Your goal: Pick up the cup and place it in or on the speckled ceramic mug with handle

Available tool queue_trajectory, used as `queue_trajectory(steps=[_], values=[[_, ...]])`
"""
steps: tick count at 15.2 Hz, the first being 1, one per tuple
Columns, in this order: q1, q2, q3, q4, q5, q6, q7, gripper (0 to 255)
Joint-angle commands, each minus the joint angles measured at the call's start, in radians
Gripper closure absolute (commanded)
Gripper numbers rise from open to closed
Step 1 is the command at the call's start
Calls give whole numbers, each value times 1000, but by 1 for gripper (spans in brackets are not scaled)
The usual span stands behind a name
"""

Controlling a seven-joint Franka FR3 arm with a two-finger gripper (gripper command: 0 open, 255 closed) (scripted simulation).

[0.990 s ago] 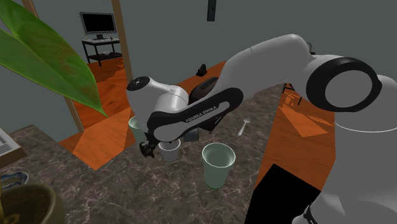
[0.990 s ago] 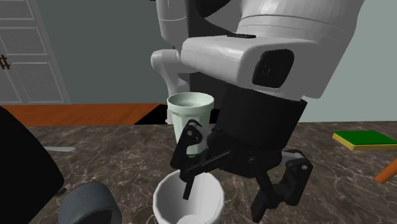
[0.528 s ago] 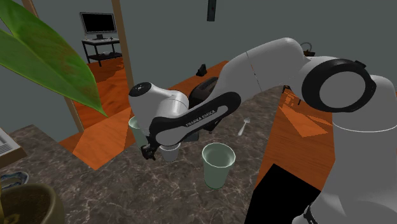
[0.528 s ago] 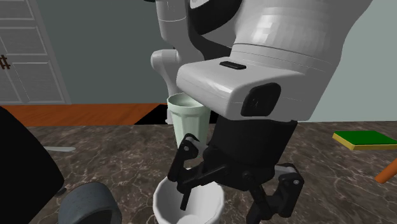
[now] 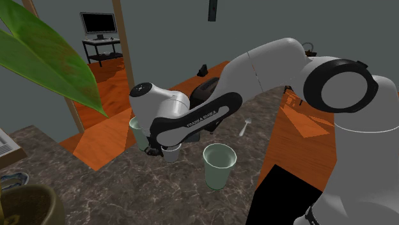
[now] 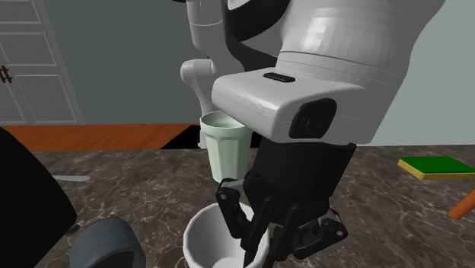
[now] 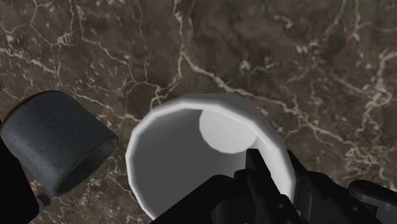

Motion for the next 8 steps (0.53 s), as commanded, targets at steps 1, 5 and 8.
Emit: queue_trajectory(steps=[1,5,8], values=[[0,0,0,-1,0,0,0,255],[0,1,0,0,0,0,0,255],[-2,-17,5,15,12,-30,-13,255]])
